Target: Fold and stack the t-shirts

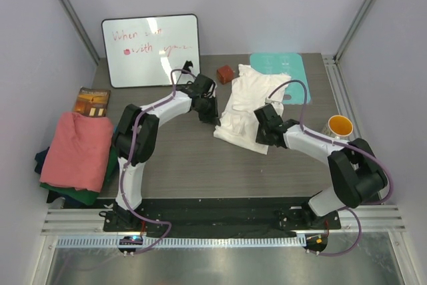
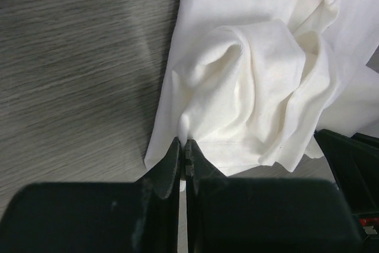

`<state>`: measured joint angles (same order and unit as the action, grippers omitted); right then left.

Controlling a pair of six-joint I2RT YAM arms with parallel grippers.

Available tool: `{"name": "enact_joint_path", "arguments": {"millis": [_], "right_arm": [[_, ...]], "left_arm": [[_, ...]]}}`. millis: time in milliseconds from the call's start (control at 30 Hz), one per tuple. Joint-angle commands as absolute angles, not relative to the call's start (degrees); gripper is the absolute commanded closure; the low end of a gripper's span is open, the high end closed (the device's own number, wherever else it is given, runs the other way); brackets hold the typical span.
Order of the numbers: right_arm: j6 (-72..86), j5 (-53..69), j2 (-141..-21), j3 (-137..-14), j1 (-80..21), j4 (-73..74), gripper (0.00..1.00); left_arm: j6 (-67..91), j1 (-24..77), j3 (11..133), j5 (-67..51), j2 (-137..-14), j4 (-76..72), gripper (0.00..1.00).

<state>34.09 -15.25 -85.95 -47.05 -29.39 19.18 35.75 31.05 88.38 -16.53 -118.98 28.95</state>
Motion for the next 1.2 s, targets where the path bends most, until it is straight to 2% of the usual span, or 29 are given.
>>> {"name": "enact_joint_path", "arguments": {"millis": [0, 367, 733, 833, 1167], "right_arm": [[34.63, -16.17, -82.62, -50.35, -28.92, 19.33, 0.77], [35.07, -18.19, -83.67, -57.74, -26.63, 20.65, 0.68], [36.03, -24.43, -87.36, -60.47, -23.03, 19.69, 0.68], [34.63, -21.81, -87.89, -60.47, -21.8, 18.9, 0.71], [32.96, -21.01, -87.01, -59.68, -20.22, 18.98, 0.7]], "left_arm": [[34.81, 30.94, 93.15, -17.67, -115.92, 30.31, 1.0], [34.54, 30.85, 106.87, -18.02, -121.2, 36.2, 1.0], [34.63, 30.59, 122.06, -18.98, -131.65, 39.81, 1.0], [34.98, 30.5, 126.11, -19.25, -134.47, 40.87, 1.0], [37.88, 30.5, 134.91, -20.65, -141.24, 39.73, 1.0]]}}
